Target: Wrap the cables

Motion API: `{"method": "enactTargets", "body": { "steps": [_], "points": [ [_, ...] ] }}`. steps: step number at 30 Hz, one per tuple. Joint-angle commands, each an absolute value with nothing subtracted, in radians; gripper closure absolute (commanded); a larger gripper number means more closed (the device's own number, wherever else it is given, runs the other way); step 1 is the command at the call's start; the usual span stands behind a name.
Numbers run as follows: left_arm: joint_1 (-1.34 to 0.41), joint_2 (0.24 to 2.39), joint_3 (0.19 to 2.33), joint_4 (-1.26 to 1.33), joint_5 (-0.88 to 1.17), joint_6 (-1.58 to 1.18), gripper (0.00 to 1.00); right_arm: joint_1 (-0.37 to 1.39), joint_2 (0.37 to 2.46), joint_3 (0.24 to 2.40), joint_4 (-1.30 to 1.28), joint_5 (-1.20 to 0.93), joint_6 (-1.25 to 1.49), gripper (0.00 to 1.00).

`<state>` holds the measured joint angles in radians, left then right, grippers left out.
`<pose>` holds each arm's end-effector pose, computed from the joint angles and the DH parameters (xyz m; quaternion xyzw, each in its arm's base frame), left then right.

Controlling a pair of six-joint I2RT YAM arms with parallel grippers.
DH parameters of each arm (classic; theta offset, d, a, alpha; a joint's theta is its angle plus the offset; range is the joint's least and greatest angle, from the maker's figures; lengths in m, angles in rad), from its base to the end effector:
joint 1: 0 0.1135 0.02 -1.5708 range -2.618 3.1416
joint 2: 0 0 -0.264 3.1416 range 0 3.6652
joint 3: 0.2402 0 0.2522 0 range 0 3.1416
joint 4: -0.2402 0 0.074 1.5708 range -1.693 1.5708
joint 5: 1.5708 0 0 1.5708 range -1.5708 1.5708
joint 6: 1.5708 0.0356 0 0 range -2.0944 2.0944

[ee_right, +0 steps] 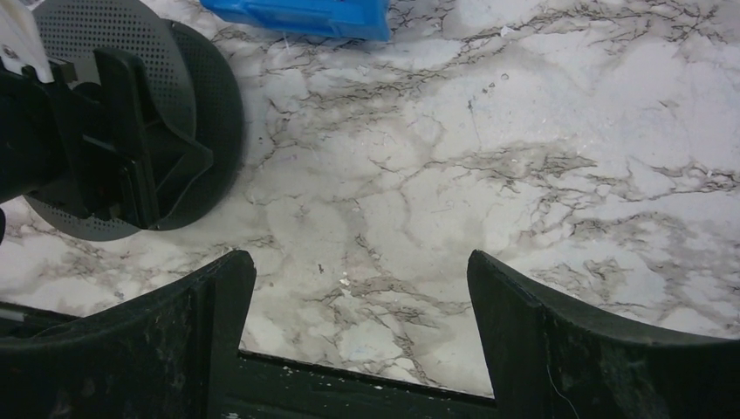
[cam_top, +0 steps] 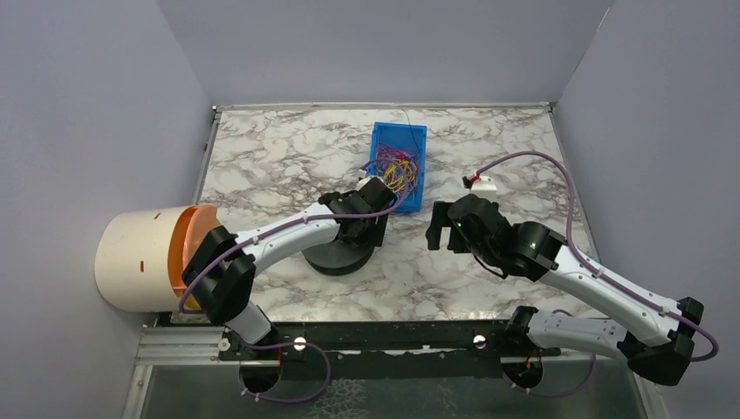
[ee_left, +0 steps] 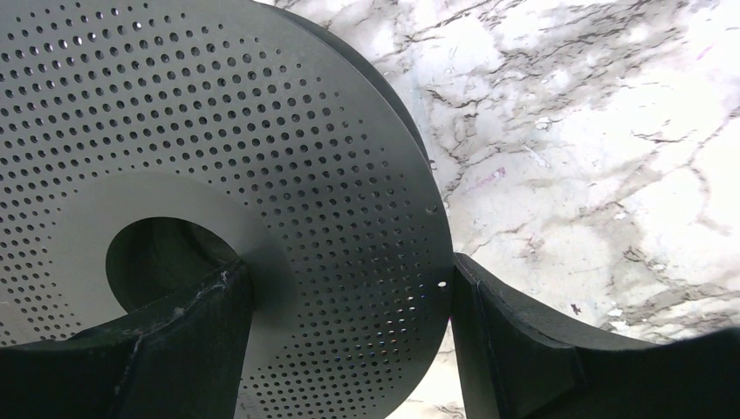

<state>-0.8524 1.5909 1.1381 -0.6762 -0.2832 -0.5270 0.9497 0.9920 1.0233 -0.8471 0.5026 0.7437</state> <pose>0.2168 -0.2329 0.2264 0.1260 0.9582 -0.0318 0.2550 0.1249 0.1451 0.3255 -0.0014 0.9050 0.1143 0.4097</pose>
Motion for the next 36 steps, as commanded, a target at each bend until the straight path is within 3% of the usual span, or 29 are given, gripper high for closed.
{"method": "enactTargets", "body": {
  "steps": [1, 10, 24, 36],
  "points": [
    [-0.856, 1.494, 1.198, -0.693, -0.347, -0.512, 0.76, 0.948, 0.978, 1.034, -0.847, 0.454, 0.754, 0.04],
    [-0.857, 1.322, 1.244, -0.736, -0.25, -0.563, 1.0, 0.948, 1.058, 1.045, -0.744, 0.214, 0.732, 0.05],
    [-0.856, 1.117, 1.125, -0.617, -0.022, -0.638, 1.0, 0.948, 1.079, 1.032, -0.568, 0.051, 0.821, 0.09],
    [-0.856, 1.046, 1.072, -0.524, 0.085, -0.675, 1.0, 0.948, 1.085, 1.03, -0.556, 0.101, 0.878, 0.27]
  ]
}}
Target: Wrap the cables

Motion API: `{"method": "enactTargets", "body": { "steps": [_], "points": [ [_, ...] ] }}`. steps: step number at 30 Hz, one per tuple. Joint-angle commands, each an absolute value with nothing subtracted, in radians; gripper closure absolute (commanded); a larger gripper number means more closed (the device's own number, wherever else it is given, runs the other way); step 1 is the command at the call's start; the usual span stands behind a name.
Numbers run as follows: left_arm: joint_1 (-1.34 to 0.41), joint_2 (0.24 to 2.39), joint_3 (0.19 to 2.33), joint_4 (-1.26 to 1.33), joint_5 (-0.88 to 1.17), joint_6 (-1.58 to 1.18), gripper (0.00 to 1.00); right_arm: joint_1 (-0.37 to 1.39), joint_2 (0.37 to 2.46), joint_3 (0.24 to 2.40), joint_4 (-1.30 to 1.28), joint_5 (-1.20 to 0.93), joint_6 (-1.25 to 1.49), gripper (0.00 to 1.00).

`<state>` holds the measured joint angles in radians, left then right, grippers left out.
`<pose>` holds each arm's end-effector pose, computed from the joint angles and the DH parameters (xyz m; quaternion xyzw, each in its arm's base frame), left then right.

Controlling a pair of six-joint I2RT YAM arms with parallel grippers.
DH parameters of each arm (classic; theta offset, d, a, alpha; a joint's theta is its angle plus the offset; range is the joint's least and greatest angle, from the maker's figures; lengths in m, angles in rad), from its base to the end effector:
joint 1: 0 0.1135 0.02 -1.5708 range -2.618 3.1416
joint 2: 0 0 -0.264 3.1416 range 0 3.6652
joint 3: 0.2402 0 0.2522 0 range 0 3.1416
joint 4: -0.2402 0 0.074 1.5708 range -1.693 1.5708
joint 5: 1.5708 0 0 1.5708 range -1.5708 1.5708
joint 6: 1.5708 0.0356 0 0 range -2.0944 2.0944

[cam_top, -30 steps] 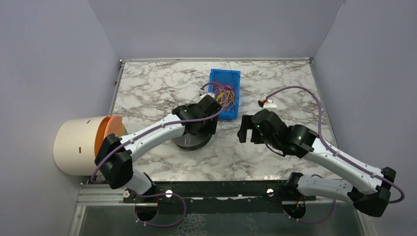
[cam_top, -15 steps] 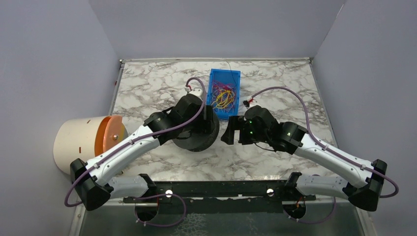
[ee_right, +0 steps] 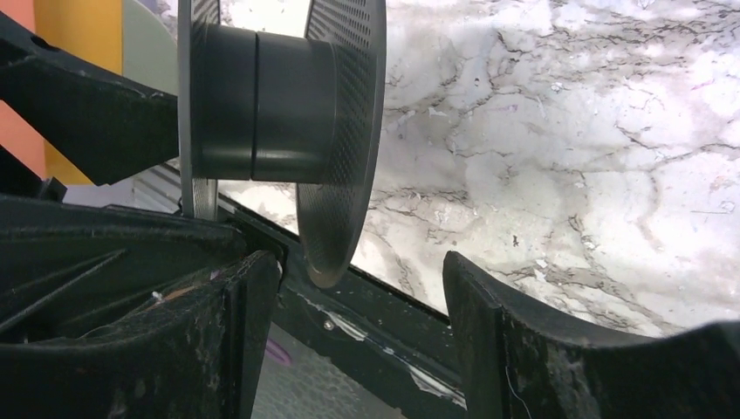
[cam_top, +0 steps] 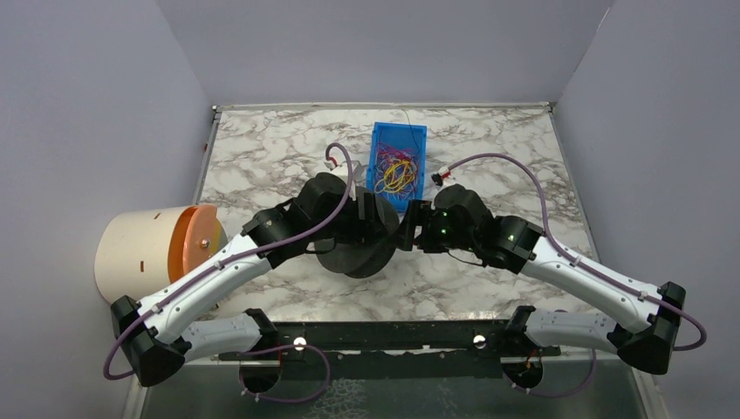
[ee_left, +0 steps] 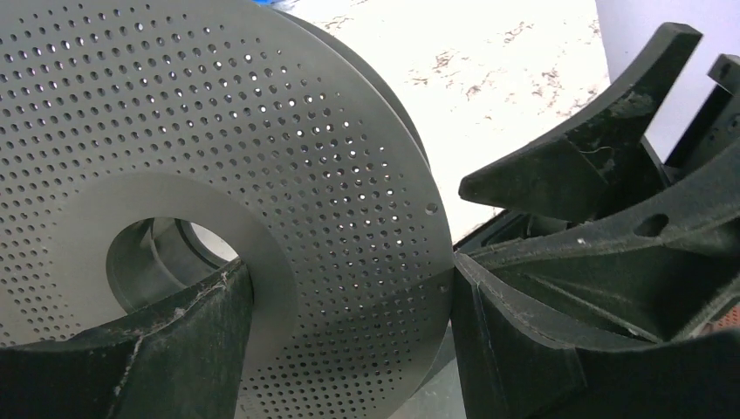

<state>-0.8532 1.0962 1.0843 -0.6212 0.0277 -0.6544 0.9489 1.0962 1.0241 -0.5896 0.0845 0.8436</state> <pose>0.1527 -0.1765 0.3406 0.0948 0.8870 -0.3182 0.3210 0.1390 0.1887 0.3233 -0.0287 0.8974 0.3189 0.3036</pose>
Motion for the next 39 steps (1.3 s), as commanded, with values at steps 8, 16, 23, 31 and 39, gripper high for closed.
{"method": "enactTargets", "body": {
  "steps": [8, 16, 23, 31, 39],
  "points": [
    [-0.856, 1.035, 1.056, -0.471, 0.169, -0.688, 1.0, 0.949, 1.069, 1.008, -0.515, 0.091, 0.915, 0.47],
    [-0.856, 1.013, 1.042, -0.451, 0.19, -0.7, 1.0, 0.948, 1.046, 0.986, -0.503, 0.099, 0.946, 0.71],
    [-0.856, 0.993, 1.013, -0.431, 0.199, -0.707, 1.0, 0.948, 1.039, 0.979, -0.502, 0.102, 0.949, 0.99],
    [-0.857, 0.959, 0.995, -0.449, 0.132, -0.713, 0.51, 0.948, 1.039, 1.008, -0.511, 0.134, 0.9, 0.99],
    [-0.856, 0.957, 1.088, -0.604, -0.011, -0.682, 0.03, 0.949, 1.13, 1.11, -0.557, 0.184, 0.797, 0.99]
  ]
}}
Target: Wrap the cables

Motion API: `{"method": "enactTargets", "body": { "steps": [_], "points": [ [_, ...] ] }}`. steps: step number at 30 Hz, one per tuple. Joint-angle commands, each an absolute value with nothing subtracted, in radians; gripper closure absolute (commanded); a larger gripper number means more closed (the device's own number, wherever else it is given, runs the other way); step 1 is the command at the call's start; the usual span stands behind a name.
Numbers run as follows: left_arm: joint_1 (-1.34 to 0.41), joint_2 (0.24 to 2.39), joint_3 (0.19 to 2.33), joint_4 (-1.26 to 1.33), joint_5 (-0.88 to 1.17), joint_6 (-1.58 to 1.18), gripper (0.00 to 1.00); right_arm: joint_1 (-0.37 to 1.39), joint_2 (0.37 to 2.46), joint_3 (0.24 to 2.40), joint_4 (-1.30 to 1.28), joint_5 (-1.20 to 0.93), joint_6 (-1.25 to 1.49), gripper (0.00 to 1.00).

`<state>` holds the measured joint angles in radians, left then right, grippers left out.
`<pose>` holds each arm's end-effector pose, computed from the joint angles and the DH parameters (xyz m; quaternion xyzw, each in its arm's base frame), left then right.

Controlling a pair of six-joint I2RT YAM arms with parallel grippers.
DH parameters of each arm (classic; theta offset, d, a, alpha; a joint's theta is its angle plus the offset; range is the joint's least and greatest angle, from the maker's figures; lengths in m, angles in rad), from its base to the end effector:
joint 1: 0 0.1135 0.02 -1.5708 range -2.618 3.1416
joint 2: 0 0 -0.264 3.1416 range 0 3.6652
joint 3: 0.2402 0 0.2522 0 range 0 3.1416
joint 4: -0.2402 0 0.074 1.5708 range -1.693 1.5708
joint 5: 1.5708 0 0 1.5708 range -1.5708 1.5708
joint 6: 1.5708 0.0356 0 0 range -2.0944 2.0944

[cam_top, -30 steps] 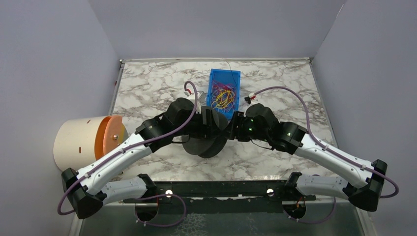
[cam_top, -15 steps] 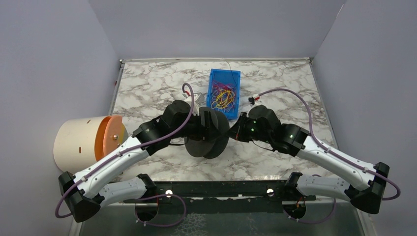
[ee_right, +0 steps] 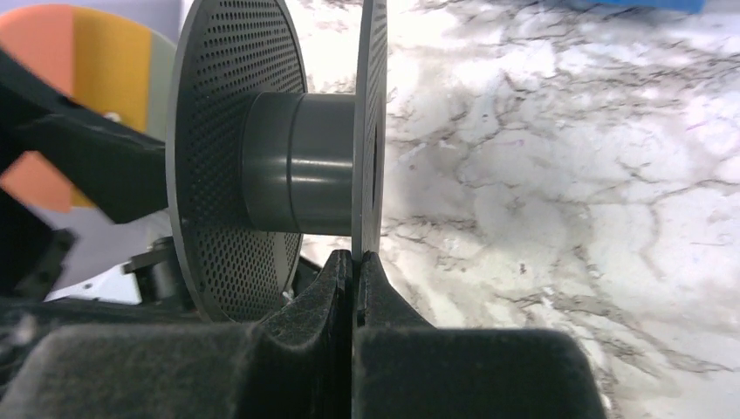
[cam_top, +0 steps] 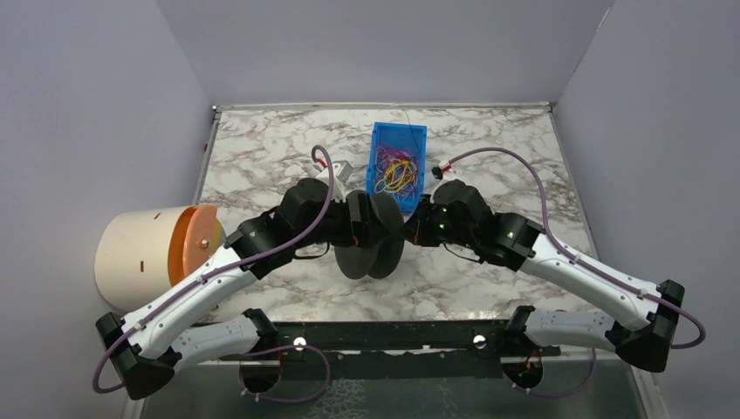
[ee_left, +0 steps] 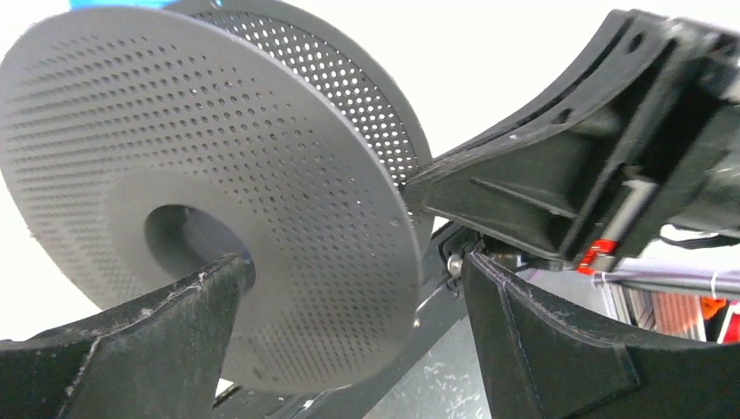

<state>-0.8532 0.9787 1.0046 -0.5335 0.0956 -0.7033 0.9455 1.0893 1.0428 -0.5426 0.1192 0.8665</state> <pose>0.1366 -0.1617 0.3457 0.0886 0.8568 -0.3848 0.3317 0.1417 0.1890 0.3353 -0.0067 0.8808 0.3379 0.3316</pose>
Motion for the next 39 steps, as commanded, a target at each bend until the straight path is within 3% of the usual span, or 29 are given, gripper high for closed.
{"method": "enactTargets", "body": {
  "steps": [1, 11, 20, 39],
  "points": [
    [-0.856, 0.959, 1.104, -0.632, -0.032, -0.677, 0.01, 0.949, 1.143, 1.13, -0.563, 0.192, 0.787, 0.99],
    [-0.856, 0.993, 1.212, -0.824, -0.212, -0.673, 0.01, 0.969, 1.264, 1.242, -0.592, 0.284, 0.711, 0.99],
    [-0.854, 1.088, 1.332, -0.93, -0.327, -0.634, 0.01, 1.124, 1.437, 1.44, -0.827, 0.663, 0.756, 0.99],
    [-0.853, 1.289, 1.408, -0.878, -0.369, -0.565, 0.1, 1.177, 1.453, 1.421, -0.778, 0.781, 0.855, 0.99]
  ]
}}
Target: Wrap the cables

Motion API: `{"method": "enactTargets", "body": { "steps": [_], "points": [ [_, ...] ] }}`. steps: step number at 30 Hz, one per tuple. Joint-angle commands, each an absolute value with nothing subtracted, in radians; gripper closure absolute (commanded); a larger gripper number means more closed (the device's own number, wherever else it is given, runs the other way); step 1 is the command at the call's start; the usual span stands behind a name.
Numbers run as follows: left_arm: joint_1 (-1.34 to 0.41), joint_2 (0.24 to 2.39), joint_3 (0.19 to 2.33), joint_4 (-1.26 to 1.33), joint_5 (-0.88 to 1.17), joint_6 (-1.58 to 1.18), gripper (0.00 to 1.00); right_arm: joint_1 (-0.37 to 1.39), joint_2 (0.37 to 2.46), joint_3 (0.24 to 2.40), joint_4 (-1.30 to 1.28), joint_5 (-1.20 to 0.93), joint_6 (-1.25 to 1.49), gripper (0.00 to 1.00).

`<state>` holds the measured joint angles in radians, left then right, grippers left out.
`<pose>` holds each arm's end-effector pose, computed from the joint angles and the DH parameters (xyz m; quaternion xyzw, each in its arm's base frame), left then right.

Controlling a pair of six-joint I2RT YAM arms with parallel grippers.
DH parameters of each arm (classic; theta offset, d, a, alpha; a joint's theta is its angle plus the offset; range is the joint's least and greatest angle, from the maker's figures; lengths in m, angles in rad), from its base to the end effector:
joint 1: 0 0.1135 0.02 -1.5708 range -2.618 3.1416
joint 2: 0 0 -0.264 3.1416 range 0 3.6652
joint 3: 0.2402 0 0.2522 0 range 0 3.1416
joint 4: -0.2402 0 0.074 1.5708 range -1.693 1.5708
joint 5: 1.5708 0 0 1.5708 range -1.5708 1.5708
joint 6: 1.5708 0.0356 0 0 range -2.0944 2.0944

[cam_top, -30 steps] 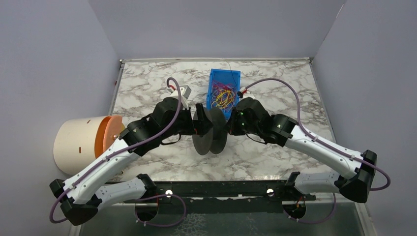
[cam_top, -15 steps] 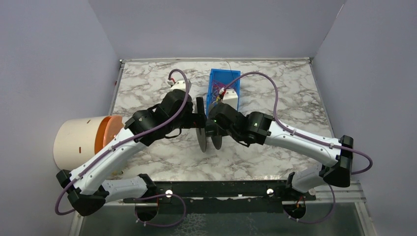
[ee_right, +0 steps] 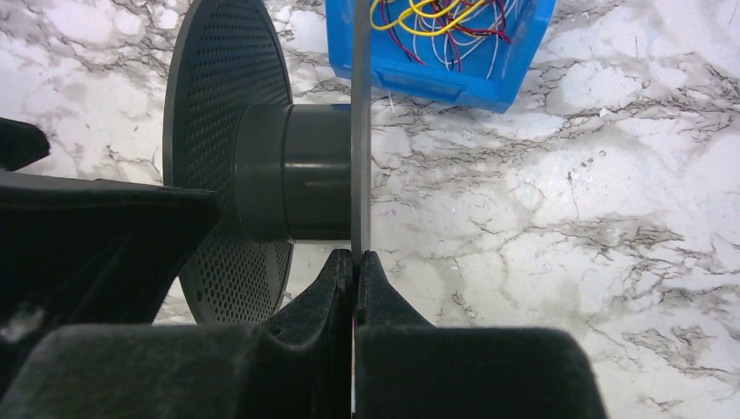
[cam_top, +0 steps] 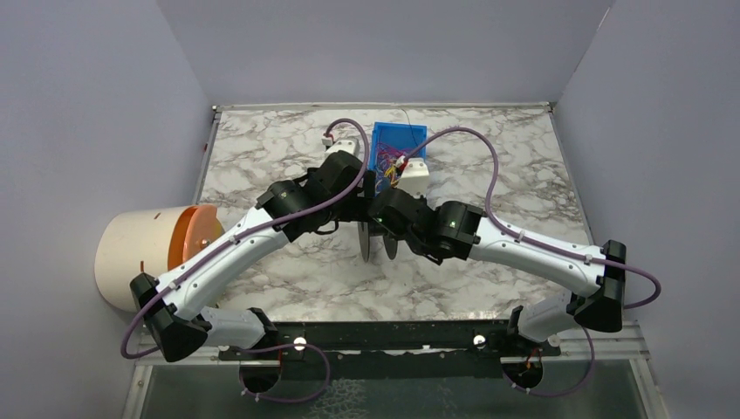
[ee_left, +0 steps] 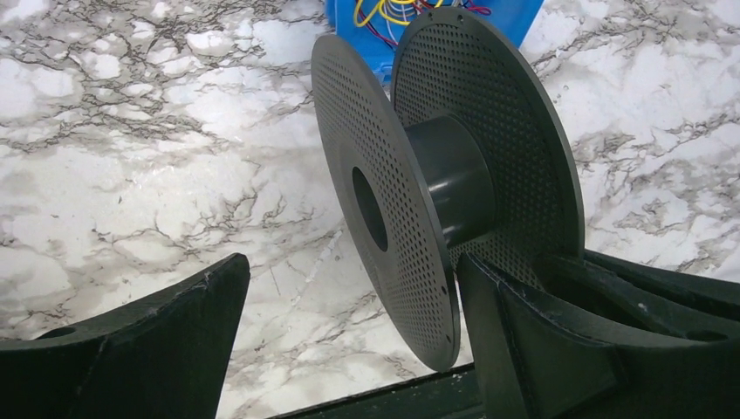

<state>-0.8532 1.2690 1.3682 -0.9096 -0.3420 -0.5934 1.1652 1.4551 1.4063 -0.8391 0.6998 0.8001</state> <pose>0.1757 -0.1831 0.3716 0.0559 0.9155 -0.1236 0.3787 0.1398 0.2675 0.3452 -0.0478 0.8913 0.0825 0.4433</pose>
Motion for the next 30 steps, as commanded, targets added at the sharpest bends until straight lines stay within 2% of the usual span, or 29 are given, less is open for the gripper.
{"method": "enactTargets", "body": {
  "steps": [1, 3, 6, 11, 25, 27, 30],
  "points": [
    [-0.854, 1.298, 1.407, -0.877, -0.369, -0.563, 0.11, 1.177, 1.455, 1.419, -0.773, 0.783, 0.856, 0.99],
    [-0.853, 1.313, 1.401, -0.868, -0.37, -0.56, 0.13, 1.179, 1.461, 1.417, -0.772, 0.789, 0.864, 0.99],
    [-0.854, 1.331, 1.392, -0.851, -0.361, -0.559, 0.24, 1.18, 1.464, 1.405, -0.764, 0.793, 0.874, 0.99],
    [-0.853, 1.342, 1.371, -0.832, -0.336, -0.563, 0.45, 1.179, 1.469, 1.382, -0.747, 0.788, 0.89, 0.99],
    [-0.854, 1.365, 1.298, -0.82, -0.339, -0.549, 0.98, 1.179, 1.474, 1.361, -0.697, 0.71, 0.917, 0.99],
    [-0.853, 1.363, 1.282, -0.815, -0.341, -0.551, 1.0, 1.179, 1.468, 1.353, -0.686, 0.694, 0.916, 0.98],
    [-0.851, 1.363, 1.265, -0.809, -0.348, -0.553, 1.0, 1.179, 1.459, 1.35, -0.678, 0.67, 0.915, 0.87]
  ]
}}
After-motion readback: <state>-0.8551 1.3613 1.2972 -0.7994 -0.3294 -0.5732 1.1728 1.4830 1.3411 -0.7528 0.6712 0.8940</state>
